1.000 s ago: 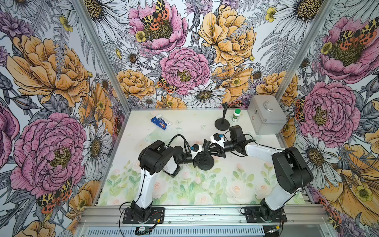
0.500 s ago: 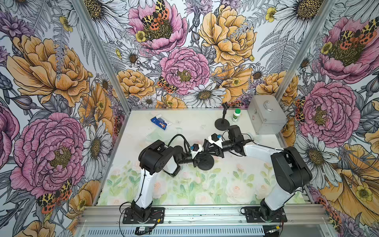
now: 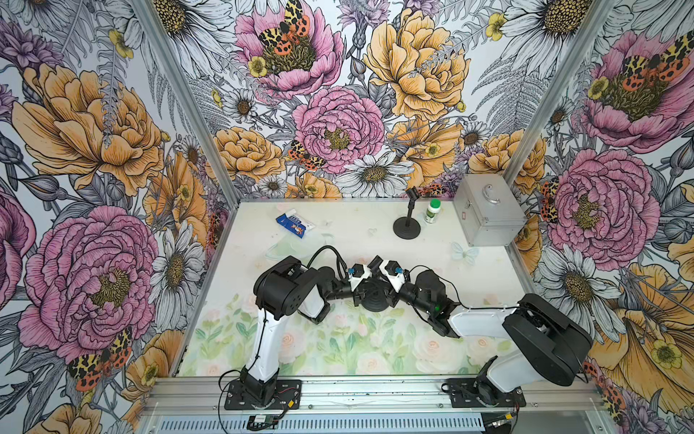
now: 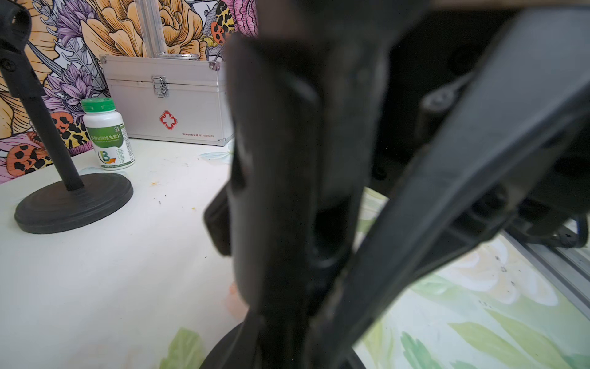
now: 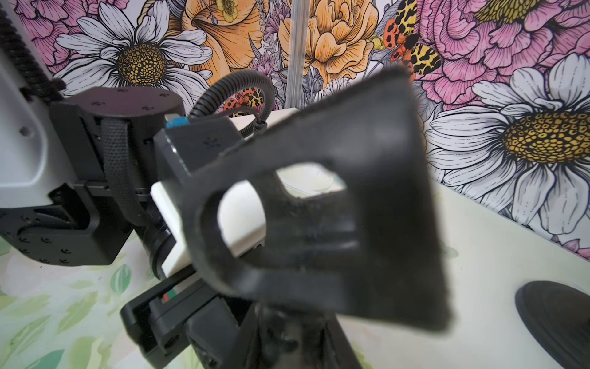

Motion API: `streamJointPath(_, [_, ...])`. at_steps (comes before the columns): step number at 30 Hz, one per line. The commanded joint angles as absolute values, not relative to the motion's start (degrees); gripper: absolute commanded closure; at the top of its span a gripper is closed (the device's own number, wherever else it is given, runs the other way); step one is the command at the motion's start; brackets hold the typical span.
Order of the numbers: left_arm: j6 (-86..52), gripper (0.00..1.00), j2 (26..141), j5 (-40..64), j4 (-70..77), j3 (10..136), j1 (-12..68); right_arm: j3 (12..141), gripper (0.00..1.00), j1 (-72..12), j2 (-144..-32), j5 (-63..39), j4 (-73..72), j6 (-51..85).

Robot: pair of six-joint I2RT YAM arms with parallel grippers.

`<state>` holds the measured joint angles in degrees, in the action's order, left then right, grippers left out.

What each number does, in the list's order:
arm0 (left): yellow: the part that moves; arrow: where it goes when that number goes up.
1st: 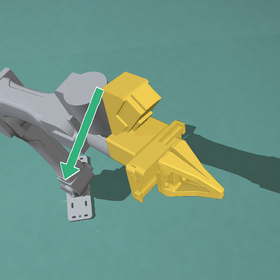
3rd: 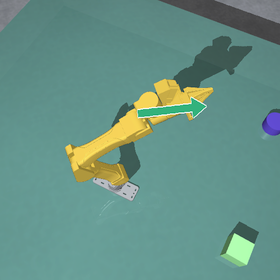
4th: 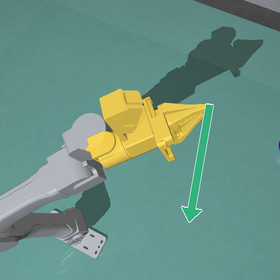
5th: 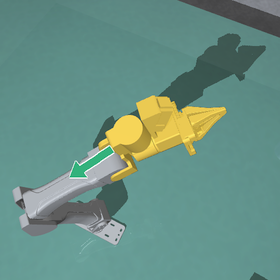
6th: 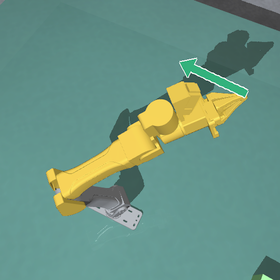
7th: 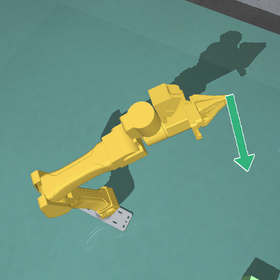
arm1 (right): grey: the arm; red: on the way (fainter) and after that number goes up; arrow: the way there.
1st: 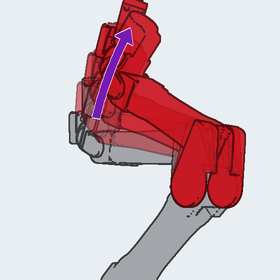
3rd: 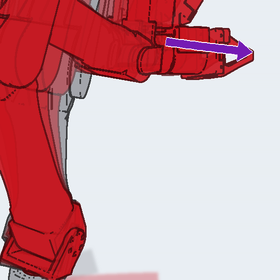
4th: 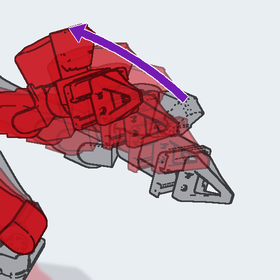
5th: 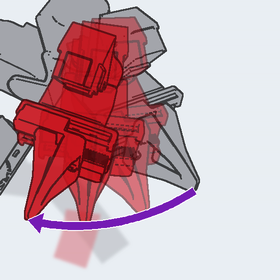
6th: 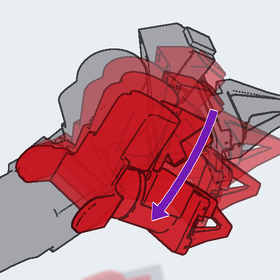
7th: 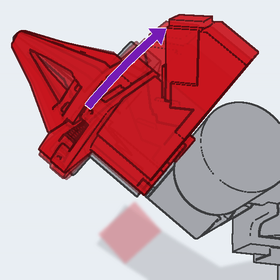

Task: Assemble a microphone stand
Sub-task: Screw the microphone stand pole into the microphone stand base.

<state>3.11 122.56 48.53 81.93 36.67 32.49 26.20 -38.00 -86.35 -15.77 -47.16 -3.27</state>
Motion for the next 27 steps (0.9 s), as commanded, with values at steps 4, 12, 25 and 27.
streamJointPath(4, [3.2,0.84,124.2,47.9,80.9,36.8,32.3,38.6,0.61,-25.3,-90.0,-57.8,-23.6,-17.8])
streamJointPath(12, [3.4,0.84,124.2,48.5,80.9,36.7,32.3,50.2,0.59,-21.8,-97.2,-70.7,-8.8,-26.9])
streamJointPath(25, [2.8,0.83,124.3,48.2,80.9,37.0,32.1,50.8,0.95,-23.9,-95.9,-59.5,-3.3,-30.3])
streamJointPath(27, [2.5,0.83,124.3,48.0,80.9,37.1,32.0,43.3,1.0,-25.8,-92.6,-46.7,-18.4,-20.4])
